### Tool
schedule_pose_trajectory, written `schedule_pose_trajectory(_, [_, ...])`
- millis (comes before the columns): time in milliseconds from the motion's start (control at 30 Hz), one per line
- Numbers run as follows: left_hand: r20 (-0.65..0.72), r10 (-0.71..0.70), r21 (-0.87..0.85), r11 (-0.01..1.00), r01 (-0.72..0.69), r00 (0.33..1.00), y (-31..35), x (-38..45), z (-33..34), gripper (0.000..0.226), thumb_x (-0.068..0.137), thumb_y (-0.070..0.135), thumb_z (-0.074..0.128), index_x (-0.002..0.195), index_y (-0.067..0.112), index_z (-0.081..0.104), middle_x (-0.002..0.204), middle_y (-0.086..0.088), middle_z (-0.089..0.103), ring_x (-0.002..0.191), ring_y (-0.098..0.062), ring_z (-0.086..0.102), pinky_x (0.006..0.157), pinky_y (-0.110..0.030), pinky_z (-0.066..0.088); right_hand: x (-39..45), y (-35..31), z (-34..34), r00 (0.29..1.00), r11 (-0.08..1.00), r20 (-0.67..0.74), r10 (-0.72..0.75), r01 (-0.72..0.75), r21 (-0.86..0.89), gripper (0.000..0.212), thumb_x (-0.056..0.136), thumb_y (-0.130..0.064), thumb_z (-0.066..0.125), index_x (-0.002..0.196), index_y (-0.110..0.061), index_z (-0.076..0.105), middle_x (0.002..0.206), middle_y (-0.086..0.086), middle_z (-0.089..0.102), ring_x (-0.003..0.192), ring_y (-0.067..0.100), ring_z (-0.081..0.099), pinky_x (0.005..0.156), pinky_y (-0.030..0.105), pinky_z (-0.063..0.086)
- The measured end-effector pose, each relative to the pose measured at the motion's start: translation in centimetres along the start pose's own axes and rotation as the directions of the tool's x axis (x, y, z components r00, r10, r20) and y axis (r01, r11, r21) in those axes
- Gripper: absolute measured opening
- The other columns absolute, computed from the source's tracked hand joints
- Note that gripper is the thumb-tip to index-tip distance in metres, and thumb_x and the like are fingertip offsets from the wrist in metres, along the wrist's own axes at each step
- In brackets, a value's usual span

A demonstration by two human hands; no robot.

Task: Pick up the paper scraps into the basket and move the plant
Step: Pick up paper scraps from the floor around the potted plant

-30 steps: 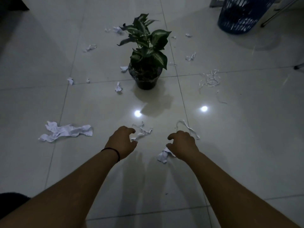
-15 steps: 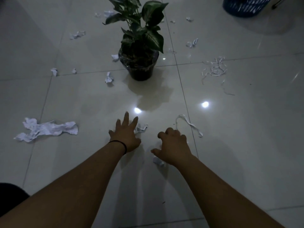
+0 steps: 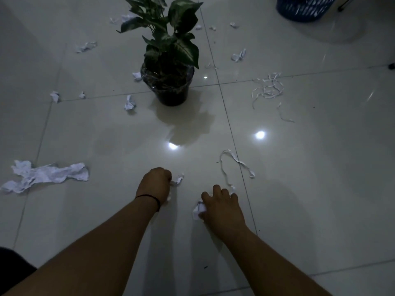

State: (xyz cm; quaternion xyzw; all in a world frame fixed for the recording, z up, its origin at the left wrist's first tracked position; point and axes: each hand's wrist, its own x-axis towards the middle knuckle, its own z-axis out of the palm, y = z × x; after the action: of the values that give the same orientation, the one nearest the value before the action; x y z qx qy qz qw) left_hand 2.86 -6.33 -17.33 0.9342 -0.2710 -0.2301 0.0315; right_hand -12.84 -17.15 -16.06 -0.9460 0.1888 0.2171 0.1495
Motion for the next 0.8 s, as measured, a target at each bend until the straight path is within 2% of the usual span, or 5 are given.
schedule_pose_trajectory(300, [-0.054,-0.283,-0.628,0.756,0.188,0.958,2.3,-0.9,-2.1,0.031,0.087,-0.001,0.044,0.106,0.000,0.069,0.114,-0.020,0.067,0.103,-0.032,0.061,0.080,-0.021,0.040,1.4,-1.1,-2.6,0.978,0.970,-0.171,-0.118,0.150,0.191,0.027,0.093,-0.029,0.046,0.108,-0.011,0.059,0.110,0.009,0.061,0.100,0.026,0.057,0.088,0.036,0.038])
schedule_pose_trajectory(467, [0.040,-0.429,-0.797,0.532,0.287,0.903,2.4,-0.4,-3.6,0.025,0.086,0.005,0.042,0.082,0.001,0.067,0.094,-0.016,0.064,0.093,-0.034,0.059,0.078,-0.035,0.045,3.0,-1.4,-6.6,0.940,0.743,-0.294,0.172,0.072,0.665,0.015,0.092,-0.019,0.046,0.092,-0.005,0.053,0.087,0.013,0.058,0.080,0.027,0.057,0.064,0.026,0.034])
schedule_pose_trajectory(600, [0.171,-0.409,-0.847,0.404,0.346,0.896,2.3,0.2,-3.8,0.030,0.087,0.005,0.051,0.112,-0.004,0.064,0.120,-0.022,0.063,0.099,-0.029,0.062,0.084,-0.031,0.047,4.1,1.3,-8.8,0.860,0.561,-0.283,0.424,-0.004,0.828,0.025,0.094,-0.013,0.039,0.118,-0.014,0.050,0.097,0.007,0.059,0.089,0.025,0.059,0.072,0.025,0.040])
schedule_pose_trajectory(700, [0.233,-0.431,-0.899,0.246,0.362,0.871,2.2,-0.2,-4.5,0.028,0.085,0.019,0.043,0.080,0.002,0.065,0.068,-0.012,0.071,0.041,-0.014,0.048,0.045,-0.019,0.036,4.9,4.2,-8.9,0.803,0.520,-0.256,0.539,-0.078,0.851,0.038,0.094,-0.010,0.035,0.127,-0.017,0.051,0.114,0.009,0.061,0.103,0.027,0.056,0.086,0.029,0.043])
schedule_pose_trajectory(800, [0.262,-0.409,-0.887,0.255,0.385,0.874,2.8,-0.2,-4.7,0.034,0.086,0.029,0.050,0.057,0.014,0.057,0.042,0.006,0.053,0.035,-0.012,0.035,0.048,-0.022,0.030,5.2,6.4,-7.9,0.758,0.456,-0.157,0.632,-0.200,0.867,0.035,0.091,-0.014,0.038,0.122,-0.015,0.056,0.126,0.014,0.058,0.115,0.030,0.053,0.091,0.030,0.040])
